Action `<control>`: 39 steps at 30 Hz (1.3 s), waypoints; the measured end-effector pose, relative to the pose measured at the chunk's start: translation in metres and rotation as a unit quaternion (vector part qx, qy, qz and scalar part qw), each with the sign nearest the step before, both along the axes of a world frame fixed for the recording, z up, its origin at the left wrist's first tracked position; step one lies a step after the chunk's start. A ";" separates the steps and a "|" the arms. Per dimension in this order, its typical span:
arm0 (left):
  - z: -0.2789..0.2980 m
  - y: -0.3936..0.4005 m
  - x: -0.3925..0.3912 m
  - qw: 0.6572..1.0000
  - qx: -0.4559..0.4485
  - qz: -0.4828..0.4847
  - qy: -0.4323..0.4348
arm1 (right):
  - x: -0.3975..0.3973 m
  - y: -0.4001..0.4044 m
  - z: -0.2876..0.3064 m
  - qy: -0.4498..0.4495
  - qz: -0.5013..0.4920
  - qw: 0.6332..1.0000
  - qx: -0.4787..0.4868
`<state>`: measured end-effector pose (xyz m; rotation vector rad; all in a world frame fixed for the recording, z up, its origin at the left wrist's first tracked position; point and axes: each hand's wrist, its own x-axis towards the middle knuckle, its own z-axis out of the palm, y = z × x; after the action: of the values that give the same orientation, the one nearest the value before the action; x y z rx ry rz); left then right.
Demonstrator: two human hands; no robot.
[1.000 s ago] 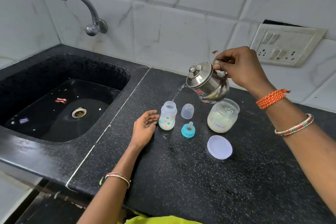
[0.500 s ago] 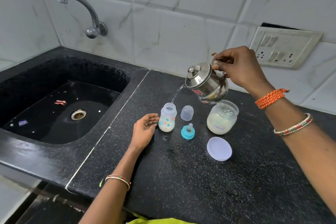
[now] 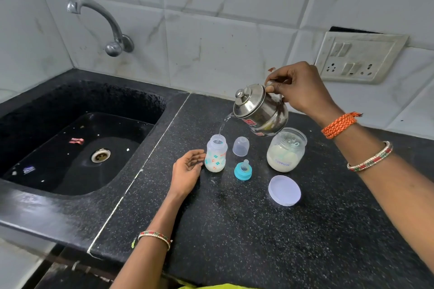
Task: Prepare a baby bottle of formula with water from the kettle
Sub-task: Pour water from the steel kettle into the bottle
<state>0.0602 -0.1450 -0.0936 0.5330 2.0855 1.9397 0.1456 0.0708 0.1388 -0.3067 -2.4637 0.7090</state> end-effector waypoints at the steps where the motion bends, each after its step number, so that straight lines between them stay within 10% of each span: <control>1: 0.000 0.000 0.000 1.000 -0.001 0.000 0.001 | 0.000 -0.001 -0.001 -0.003 0.000 1.000 0.001; 39: -0.002 0.000 -0.001 1.000 0.006 0.002 0.005 | 0.003 -0.001 0.009 0.015 -0.002 1.000 0.000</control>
<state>0.0594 -0.1450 -0.0953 0.5428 2.0829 1.9564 0.1490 0.0696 0.1480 -0.2996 -2.4348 0.7061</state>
